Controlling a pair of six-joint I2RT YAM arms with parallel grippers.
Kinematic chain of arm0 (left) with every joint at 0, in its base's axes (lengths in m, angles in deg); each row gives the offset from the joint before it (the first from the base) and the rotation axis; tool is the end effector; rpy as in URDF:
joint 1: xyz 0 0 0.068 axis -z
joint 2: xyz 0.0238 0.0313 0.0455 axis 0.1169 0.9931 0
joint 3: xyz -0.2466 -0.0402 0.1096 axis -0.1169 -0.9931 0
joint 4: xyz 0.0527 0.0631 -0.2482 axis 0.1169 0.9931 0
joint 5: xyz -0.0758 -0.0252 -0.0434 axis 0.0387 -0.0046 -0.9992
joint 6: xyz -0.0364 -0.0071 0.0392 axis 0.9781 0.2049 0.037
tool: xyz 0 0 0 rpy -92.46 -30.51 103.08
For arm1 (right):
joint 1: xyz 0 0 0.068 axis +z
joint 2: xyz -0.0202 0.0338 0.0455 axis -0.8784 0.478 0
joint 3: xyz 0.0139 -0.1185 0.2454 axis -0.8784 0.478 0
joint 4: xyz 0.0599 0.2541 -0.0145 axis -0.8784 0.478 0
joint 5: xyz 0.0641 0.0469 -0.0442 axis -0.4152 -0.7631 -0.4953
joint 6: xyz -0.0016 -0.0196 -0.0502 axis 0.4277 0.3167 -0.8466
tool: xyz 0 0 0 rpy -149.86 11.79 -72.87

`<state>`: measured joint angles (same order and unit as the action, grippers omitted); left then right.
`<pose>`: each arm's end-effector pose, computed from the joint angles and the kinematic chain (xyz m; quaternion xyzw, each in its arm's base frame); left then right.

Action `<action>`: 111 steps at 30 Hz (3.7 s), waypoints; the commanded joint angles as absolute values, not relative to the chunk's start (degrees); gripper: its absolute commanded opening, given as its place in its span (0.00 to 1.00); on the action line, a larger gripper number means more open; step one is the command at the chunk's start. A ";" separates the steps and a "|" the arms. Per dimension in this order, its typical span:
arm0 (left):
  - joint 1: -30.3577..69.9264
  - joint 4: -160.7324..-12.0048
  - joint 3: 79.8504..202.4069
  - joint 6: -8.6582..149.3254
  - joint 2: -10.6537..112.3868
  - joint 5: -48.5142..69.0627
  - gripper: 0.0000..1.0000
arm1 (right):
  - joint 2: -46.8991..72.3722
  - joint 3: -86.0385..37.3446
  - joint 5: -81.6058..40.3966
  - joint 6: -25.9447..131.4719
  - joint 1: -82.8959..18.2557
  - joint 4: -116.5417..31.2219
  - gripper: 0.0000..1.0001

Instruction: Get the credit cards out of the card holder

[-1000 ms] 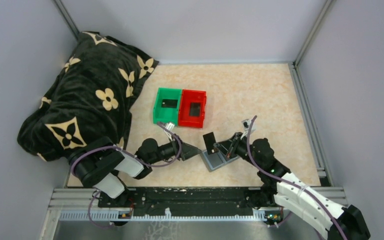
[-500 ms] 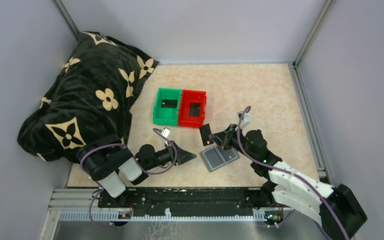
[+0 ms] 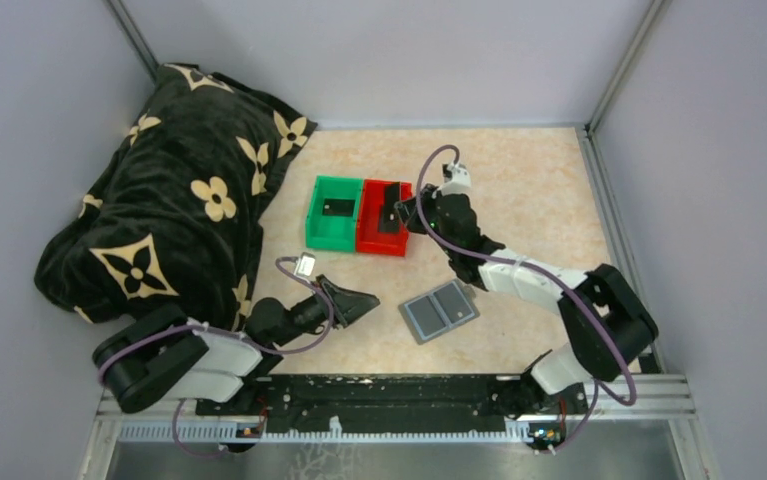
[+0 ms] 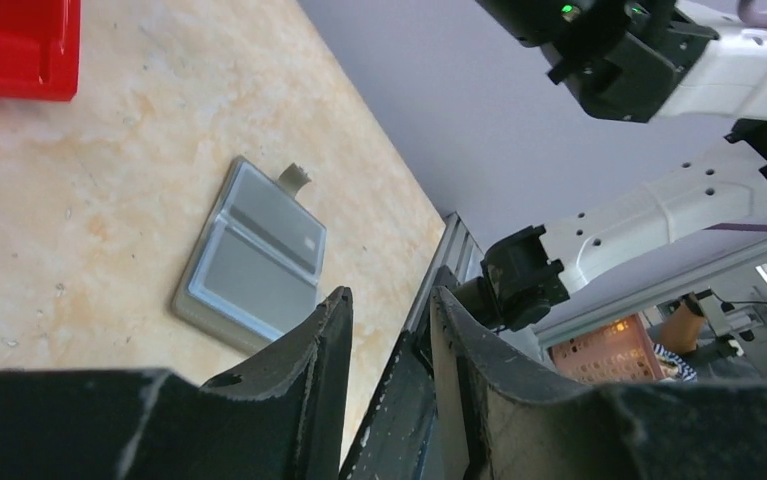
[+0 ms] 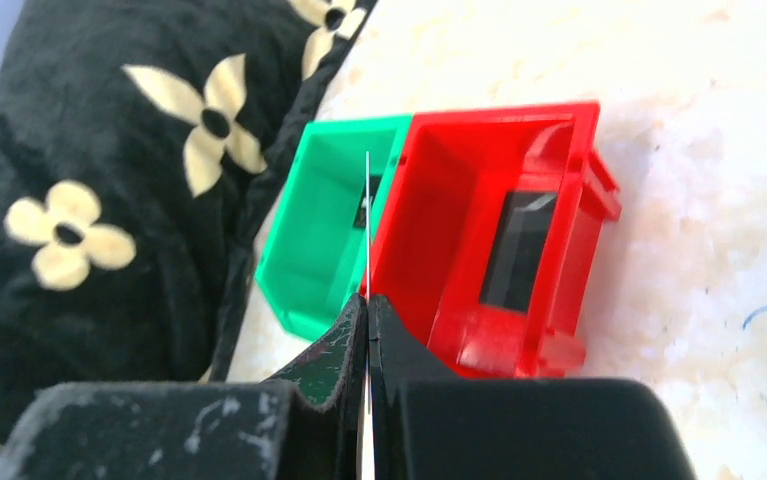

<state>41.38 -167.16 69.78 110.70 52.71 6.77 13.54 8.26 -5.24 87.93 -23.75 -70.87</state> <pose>0.1186 -0.1430 0.1592 0.0541 0.6648 -0.6124 0.4244 0.2548 0.1909 0.2466 0.0716 0.7691 0.3655 0.5194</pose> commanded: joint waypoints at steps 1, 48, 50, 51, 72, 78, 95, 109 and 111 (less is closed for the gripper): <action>41.22 -157.11 68.88 106.30 44.05 9.98 0.41 | 19.53 -0.78 2.05 86.20 -21.83 -70.20 0.00; 41.16 -132.14 67.94 101.81 26.38 17.86 0.39 | 24.12 -6.81 6.86 78.37 -17.20 -67.33 0.23; 41.18 -134.00 68.37 101.90 28.57 17.30 0.39 | 20.12 -4.64 6.54 77.38 -17.15 -67.20 0.22; 41.19 -134.59 68.64 101.91 29.59 17.04 0.40 | 17.62 -3.54 6.24 76.76 -17.10 -67.10 0.21; 44.93 -145.54 81.97 103.49 59.26 10.35 0.32 | -10.52 26.70 12.88 83.39 -20.53 -48.60 0.34; 46.47 -147.03 82.65 105.41 63.70 9.84 0.00 | -13.74 29.57 12.48 85.95 -20.70 -44.94 0.39; 53.19 -152.45 84.38 111.30 72.59 10.68 0.28 | -20.49 41.13 6.06 94.28 -26.91 -42.48 0.35; 53.22 -147.30 83.92 110.32 69.91 14.03 0.27 | -30.61 46.59 0.12 101.87 -24.24 -36.87 0.14; 53.08 -145.18 83.83 109.43 68.63 15.05 0.27 | -33.12 46.40 1.66 102.27 -22.77 -34.45 0.14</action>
<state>53.05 -149.58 83.83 111.77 71.45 12.03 -29.41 45.83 1.93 99.66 -25.42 -40.16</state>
